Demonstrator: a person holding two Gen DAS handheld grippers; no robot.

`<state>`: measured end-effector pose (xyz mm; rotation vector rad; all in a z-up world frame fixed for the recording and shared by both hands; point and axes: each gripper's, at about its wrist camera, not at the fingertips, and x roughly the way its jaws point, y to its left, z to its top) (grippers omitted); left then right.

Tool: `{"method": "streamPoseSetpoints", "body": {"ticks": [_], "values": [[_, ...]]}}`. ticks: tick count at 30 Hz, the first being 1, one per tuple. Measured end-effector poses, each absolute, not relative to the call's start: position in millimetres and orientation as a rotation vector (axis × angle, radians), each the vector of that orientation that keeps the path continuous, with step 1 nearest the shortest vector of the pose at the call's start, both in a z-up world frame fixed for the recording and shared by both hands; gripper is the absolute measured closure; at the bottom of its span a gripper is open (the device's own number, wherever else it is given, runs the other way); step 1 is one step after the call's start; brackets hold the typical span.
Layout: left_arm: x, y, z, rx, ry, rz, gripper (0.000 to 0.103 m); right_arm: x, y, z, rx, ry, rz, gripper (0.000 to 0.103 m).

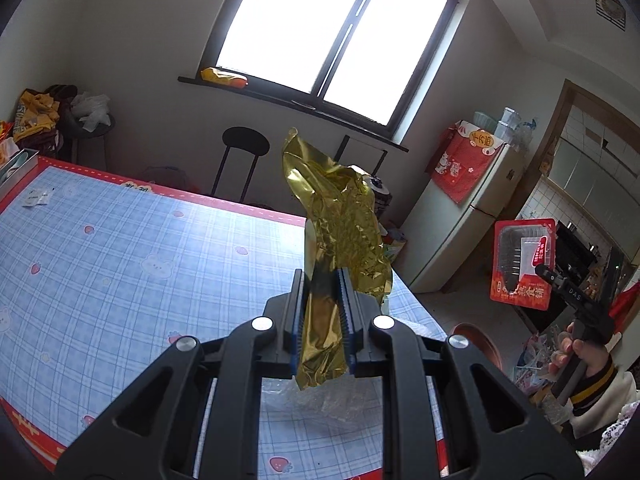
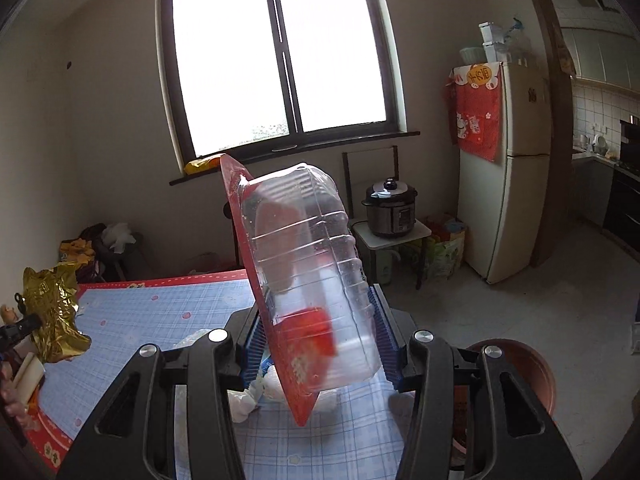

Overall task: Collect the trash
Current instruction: 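Carry both items to the pot while the left tool releases the foil bag inside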

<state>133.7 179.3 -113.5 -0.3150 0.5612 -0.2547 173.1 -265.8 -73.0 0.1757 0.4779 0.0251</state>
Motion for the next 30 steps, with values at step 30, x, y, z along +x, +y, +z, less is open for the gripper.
{"method": "streamPoseSetpoints", "body": {"ticks": [30], "values": [[231,-312,-165,0.030,0.757,-0.854,0.083,13,-567,-95,0.310,0.396,-0.396,0.055]]}}
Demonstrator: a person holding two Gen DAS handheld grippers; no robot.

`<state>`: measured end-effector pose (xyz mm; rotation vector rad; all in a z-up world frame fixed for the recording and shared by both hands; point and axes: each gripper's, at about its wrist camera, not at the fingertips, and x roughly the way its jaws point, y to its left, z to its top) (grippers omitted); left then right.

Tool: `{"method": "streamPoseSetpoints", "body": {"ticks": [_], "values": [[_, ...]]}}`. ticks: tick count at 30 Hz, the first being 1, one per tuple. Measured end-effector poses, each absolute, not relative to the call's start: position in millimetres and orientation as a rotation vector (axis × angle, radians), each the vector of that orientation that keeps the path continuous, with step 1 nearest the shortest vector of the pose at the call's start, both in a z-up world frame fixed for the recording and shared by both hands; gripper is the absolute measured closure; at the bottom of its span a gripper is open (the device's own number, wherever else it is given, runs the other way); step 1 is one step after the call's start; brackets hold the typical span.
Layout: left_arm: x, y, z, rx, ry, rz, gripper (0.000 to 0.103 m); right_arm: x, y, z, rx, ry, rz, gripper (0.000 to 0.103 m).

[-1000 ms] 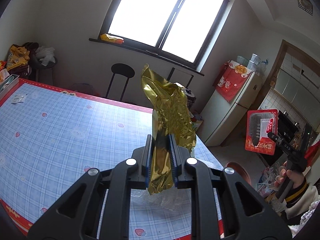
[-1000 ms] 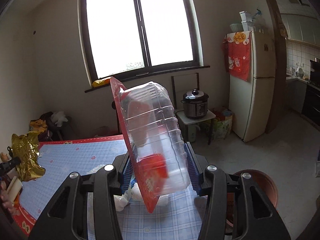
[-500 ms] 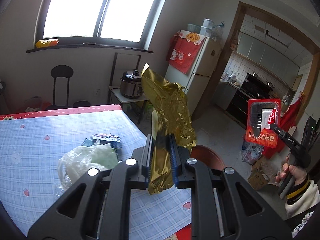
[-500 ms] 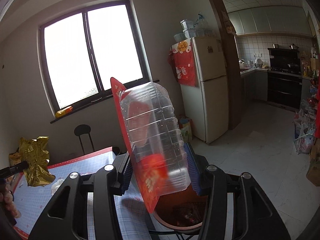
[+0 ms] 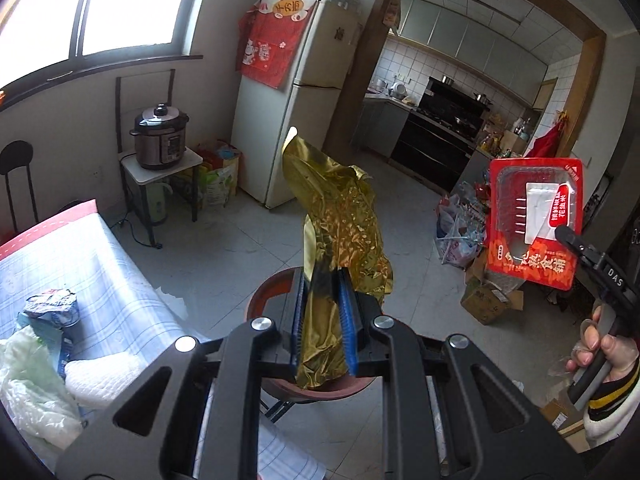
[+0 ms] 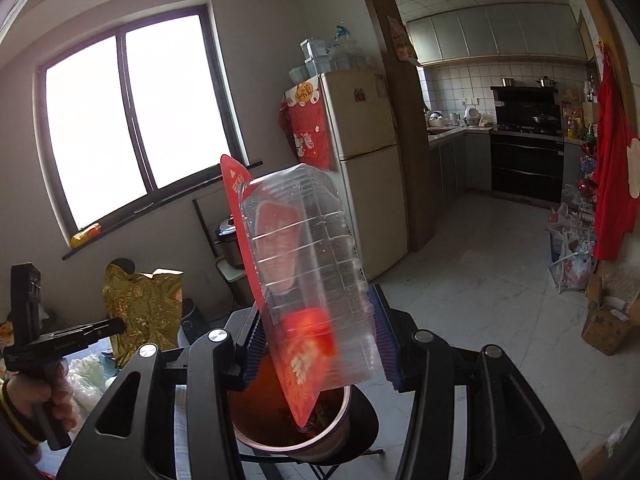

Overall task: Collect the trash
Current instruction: 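Carry both items to the pot while the left tool releases the foil bag inside, then release the plastic container into the pot with the right tool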

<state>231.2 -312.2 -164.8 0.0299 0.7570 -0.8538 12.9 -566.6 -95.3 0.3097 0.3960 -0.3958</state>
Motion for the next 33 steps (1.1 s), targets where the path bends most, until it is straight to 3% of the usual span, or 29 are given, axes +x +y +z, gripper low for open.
{"method": "streamPoseSetpoints", "body": {"ticks": [3,4,5,6,10,11,13,16,19,33], "values": [[241,-347,-176,0.055,0.741,-0.873,0.080,5,-576,-95,0.294,0.402,-0.408,0.055],[246,-356,-180,0.056,0.740,-0.882,0.067,4,-579,-95,0.289,0.406,-0.413,0.055],[249,-364,-183,0.058,0.736,-0.884,0.047,4,-582,-96,0.286,0.410,-0.416,0.055],[251,-370,-184,0.055,0.726,-0.885,0.042,4,-583,-97,0.286,0.415,-0.419,0.055],[257,-380,-183,0.070,0.724,-0.864,0.039,6,-583,-102,0.292,0.427,-0.418,0.055],[256,-375,-180,0.065,0.716,-0.862,0.027,7,-582,-104,0.294,0.427,-0.415,0.055],[251,-362,-173,0.056,0.692,-0.847,0.018,10,-578,-107,0.301,0.432,-0.404,0.055],[248,-340,-166,0.073,0.689,-0.813,0.017,21,-572,-113,0.311,0.444,-0.378,0.055],[247,-309,-158,0.071,0.672,-0.755,0.007,40,-565,-120,0.323,0.464,-0.339,0.055],[221,-122,-142,-0.066,0.678,-0.380,0.006,150,-521,-149,0.338,0.571,-0.202,0.051]]}}
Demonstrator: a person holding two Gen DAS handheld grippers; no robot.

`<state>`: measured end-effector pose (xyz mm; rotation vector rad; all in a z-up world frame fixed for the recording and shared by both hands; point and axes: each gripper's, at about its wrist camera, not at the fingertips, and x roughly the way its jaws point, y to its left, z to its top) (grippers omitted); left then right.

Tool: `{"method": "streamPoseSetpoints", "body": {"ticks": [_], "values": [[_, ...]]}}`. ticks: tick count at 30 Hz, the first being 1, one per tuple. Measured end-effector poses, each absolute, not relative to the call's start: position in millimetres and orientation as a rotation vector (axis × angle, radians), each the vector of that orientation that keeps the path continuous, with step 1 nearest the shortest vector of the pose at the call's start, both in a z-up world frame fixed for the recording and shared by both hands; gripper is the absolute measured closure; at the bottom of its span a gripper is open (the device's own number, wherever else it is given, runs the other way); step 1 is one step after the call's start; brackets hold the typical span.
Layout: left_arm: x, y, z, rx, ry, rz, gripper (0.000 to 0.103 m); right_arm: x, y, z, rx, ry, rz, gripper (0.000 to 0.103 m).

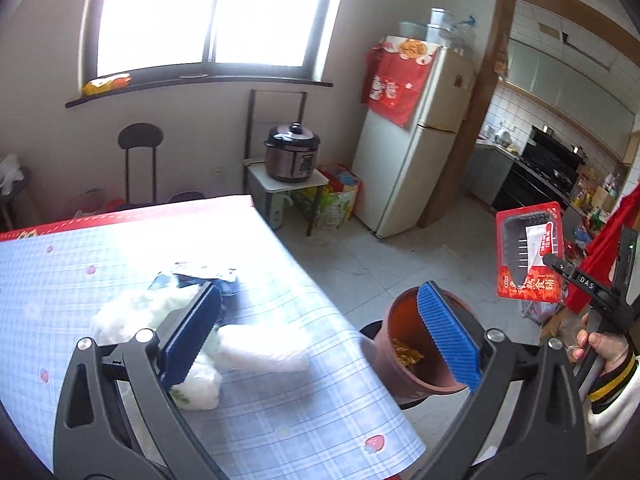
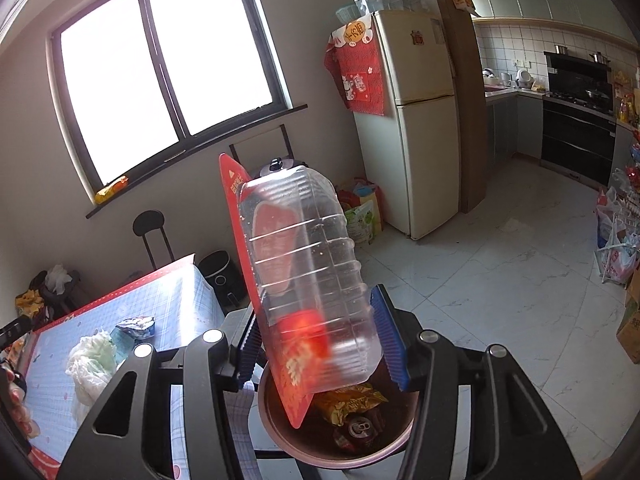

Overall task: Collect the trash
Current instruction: 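Release the plastic container into the pot with the right tool, then move both tools back over the table toward the white plastic bag and bottle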

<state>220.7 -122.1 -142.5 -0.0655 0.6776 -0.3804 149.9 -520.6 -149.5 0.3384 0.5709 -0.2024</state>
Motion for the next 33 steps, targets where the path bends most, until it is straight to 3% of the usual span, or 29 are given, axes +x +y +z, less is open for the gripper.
{"method": "streamPoseSetpoints", "body": {"ticks": [4,7,9,12,33], "values": [[209,-69,-144,-0.135,0.692,-0.275,0.006,161,-514,-146,0.323,0.564,-0.209,0.046],[198,-41,-144,-0.148,0.697,-0.212,0.006,163,-510,-139,0.326,0.546,-0.233,0.030],[194,-28,-143,-0.155,0.693,-0.186,0.006,162,-507,-132,0.318,0.537,-0.260,0.014],[186,-14,-140,-0.162,0.688,-0.163,0.006,158,-498,-127,0.302,0.543,-0.280,0.005],[165,-48,-145,-0.158,0.711,-0.190,0.006,127,-467,-184,0.275,0.878,-0.226,0.005]]}}
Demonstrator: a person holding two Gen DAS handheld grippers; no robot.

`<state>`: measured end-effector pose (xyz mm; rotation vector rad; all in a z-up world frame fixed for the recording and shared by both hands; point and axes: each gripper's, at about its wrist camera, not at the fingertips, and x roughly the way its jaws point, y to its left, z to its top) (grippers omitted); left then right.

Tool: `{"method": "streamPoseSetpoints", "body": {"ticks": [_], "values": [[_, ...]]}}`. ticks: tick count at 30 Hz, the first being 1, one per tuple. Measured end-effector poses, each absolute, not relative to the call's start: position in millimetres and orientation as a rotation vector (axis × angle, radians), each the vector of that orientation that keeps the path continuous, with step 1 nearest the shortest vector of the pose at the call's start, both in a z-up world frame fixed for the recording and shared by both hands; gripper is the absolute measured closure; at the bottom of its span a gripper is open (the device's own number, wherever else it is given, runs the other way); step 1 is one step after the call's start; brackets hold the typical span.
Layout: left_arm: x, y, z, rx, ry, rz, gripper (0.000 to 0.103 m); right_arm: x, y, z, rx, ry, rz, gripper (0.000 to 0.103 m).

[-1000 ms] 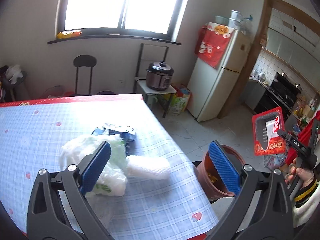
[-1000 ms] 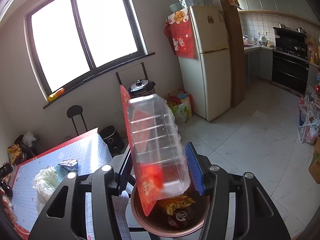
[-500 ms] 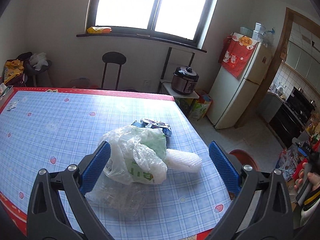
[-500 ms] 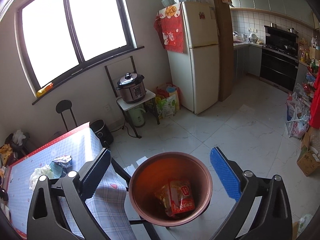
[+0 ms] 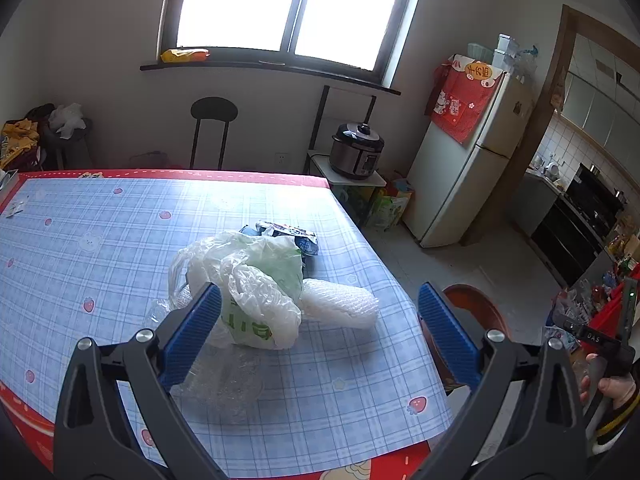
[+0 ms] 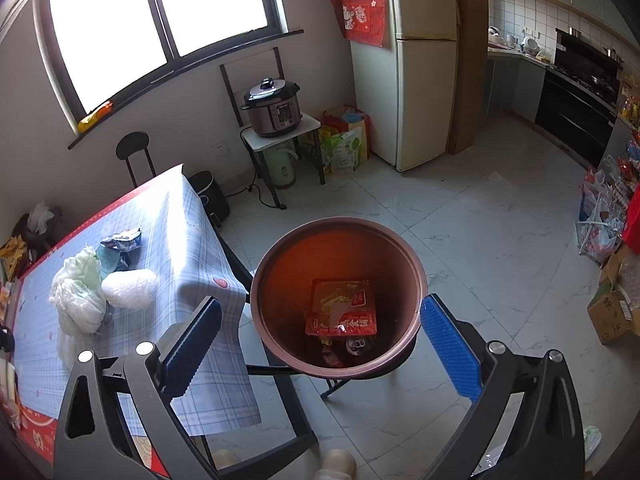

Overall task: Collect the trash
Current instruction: 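Move both tools back over the table toward the white plastic bag and bottle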

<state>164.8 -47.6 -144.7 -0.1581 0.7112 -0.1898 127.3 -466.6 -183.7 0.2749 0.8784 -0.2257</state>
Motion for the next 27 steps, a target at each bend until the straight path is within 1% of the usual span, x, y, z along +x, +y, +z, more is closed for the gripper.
{"method": "streamPoseSetpoints", "body": {"ticks": [6,12,17,27], "values": [[155,-41,-161,-0.157,0.782,-0.202,0.006,122,-446,-193,0.232,0.933,-0.231,0.005],[159,-12,-168,-0.166,0.808,-0.212,0.006,122,-415,-192,0.259,0.941,-0.266,0.005],[158,18,-171,-0.188,0.795,-0.208,0.006,129,-382,-187,0.218,0.953,-0.258,0.005],[152,74,-198,-0.264,0.849,-0.176,0.006,140,-320,-188,0.160,0.979,-0.211,0.005]]}}
